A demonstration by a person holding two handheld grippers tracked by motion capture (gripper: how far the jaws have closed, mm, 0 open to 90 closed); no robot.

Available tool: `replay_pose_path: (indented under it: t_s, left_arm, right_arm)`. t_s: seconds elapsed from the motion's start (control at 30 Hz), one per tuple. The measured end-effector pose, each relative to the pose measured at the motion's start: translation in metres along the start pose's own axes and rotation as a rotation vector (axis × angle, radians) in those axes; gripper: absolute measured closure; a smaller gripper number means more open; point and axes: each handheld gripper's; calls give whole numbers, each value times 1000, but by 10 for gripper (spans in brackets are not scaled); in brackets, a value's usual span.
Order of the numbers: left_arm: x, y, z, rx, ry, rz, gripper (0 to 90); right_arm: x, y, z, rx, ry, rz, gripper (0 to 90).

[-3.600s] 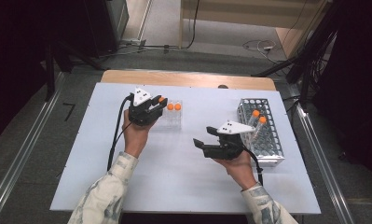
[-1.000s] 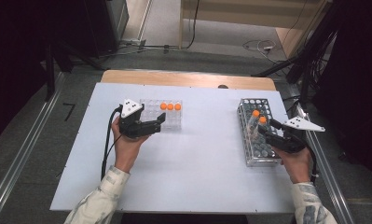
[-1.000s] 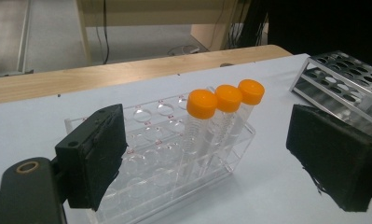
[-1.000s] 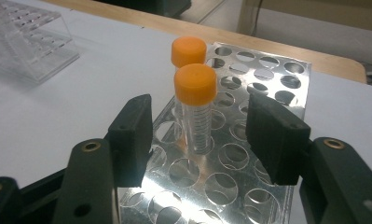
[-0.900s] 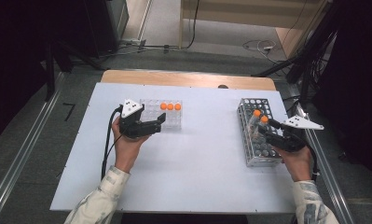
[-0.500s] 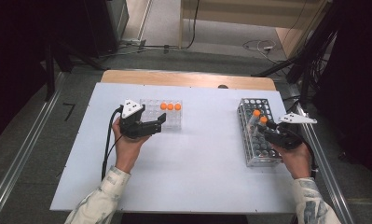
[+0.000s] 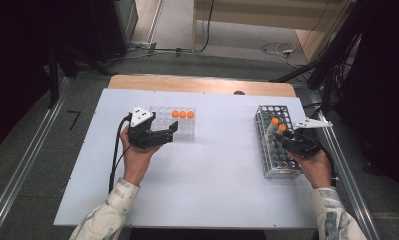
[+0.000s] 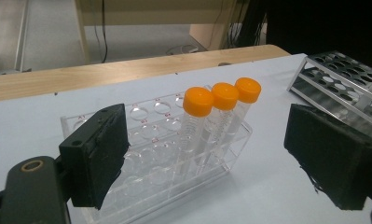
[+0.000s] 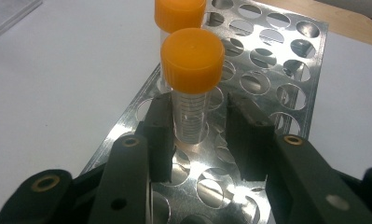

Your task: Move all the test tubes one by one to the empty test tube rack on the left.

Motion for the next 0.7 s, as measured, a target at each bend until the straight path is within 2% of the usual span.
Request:
replay_pose_path:
  t_s: [0.13,0.3,0.37,0.7]
  left_arm:
    - [0,0,0,0,-1,1,137]
    - [-1,1,0,0,-4,1,137]
    - [-2,1,0,-2,-5,1,137]
    - [-4,1,0,-5,-13,1,144]
  right_arm:
    - [0,0,2,2,0,-4,630]
    - [2,3,4,-14,7,-10,706]
    - [1,5,4,-22,5,-18,710]
    - [-21,5,11,-12,-69,-17,714]
Point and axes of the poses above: each handheld gripper's, and its own axes: x roughly forward along the jaws, z roughly out of its top, y roughly to its left, and after that the axes turned 12 degrees about y, right-handed
